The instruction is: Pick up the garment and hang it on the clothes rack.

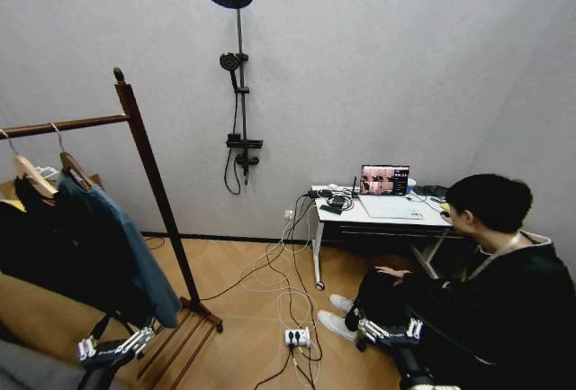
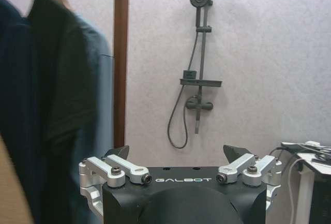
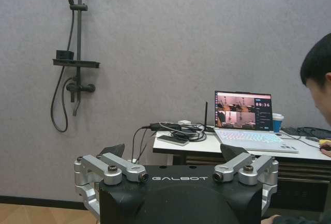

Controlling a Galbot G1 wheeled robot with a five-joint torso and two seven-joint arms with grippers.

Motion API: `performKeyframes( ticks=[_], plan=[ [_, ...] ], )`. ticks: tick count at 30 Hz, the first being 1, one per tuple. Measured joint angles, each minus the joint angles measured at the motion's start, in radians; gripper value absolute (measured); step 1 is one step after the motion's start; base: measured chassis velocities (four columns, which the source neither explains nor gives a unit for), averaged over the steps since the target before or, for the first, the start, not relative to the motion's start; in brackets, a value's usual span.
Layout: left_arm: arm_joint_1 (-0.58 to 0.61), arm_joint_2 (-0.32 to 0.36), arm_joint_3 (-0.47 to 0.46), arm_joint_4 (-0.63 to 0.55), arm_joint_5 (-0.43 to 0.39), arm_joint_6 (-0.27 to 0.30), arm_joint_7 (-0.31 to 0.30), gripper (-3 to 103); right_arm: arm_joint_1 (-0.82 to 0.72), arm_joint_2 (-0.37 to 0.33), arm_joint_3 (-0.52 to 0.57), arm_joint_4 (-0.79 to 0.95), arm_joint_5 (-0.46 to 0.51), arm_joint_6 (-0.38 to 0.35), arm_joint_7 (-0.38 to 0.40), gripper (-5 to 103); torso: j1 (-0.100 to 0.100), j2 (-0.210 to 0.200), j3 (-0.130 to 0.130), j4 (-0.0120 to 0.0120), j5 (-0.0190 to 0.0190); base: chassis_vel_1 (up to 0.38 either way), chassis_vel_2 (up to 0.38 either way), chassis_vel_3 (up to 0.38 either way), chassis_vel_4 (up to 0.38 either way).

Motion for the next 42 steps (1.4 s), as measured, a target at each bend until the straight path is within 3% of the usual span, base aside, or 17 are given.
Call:
performKeyframes(
  ticks=[3,11,42],
  plan=[
    [0.000,0.000,0.000,0.000,0.000,0.000,0.001,100,0.000,0.000,0.000,0.000,0.000,0.000,0.000,100,0.000,0.000,0.000,0.0001,0.0015,-0.150,-0.179,0.167,0.176],
    [0.000,0.000,0.000,0.000,0.000,0.000,0.000,100,0.000,0.000,0.000,0.000,0.000,0.000,0.000,100,0.000,0.000,0.000,0.0001,-0.0008,-0.019,-0.052,0.033,0.028],
    [0.000,0.000,0.000,0.000,0.000,0.000,0.000,100,0.000,0.000,0.000,0.000,0.000,0.000,0.000,100,0.000,0.000,0.000,0.0001,0.0000,-0.015,-0.009,-0.023,-0.025]
  ],
)
